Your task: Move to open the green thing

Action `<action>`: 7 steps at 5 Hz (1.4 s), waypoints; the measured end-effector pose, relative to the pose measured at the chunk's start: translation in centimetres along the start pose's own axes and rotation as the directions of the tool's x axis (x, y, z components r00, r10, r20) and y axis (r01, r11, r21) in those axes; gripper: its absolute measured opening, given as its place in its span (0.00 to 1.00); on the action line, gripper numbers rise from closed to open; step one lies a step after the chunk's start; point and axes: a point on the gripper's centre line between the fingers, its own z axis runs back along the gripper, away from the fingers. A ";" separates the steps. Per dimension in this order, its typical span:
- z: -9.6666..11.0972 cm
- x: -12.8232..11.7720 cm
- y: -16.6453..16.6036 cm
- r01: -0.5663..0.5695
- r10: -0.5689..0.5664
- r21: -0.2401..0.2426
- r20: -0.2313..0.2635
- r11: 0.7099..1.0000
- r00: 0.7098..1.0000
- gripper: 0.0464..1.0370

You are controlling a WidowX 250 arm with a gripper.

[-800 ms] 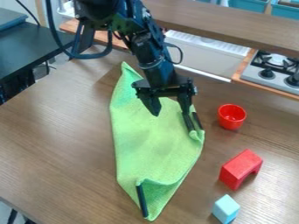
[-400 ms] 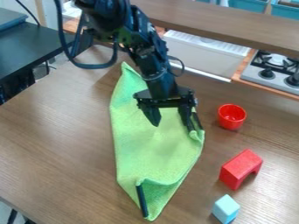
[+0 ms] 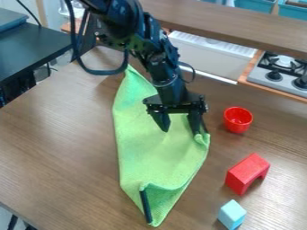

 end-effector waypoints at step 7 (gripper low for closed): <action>-1.7 1.5 -0.4 -0.017 0.018 0.043 -0.009 0.999 1.000 0.94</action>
